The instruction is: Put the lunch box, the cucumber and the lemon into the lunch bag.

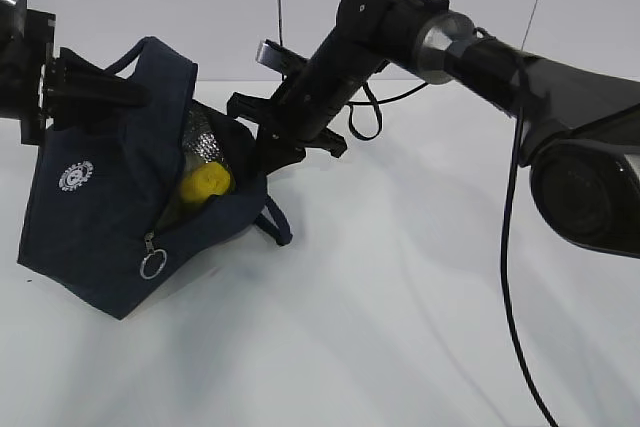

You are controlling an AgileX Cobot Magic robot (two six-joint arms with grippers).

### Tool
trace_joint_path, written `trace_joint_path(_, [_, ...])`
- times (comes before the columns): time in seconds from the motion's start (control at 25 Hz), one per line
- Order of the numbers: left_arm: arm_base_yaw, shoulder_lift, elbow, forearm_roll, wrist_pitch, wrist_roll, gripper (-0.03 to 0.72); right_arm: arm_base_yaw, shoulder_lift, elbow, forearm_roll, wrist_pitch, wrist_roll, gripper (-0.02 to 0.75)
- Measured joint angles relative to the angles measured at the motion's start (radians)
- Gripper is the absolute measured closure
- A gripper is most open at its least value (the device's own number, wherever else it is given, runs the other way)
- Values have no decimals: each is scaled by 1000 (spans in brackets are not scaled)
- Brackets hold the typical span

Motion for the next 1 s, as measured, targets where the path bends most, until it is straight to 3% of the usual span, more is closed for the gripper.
trace_joint_path(0.6, [0,0,0,50,-2,-156,691,2,-204,2,-272,25,55,734])
trace_joint_path(1.0, [-54,0,0,42,-13,-182,691,8,-286,3,-295,41,65,734])
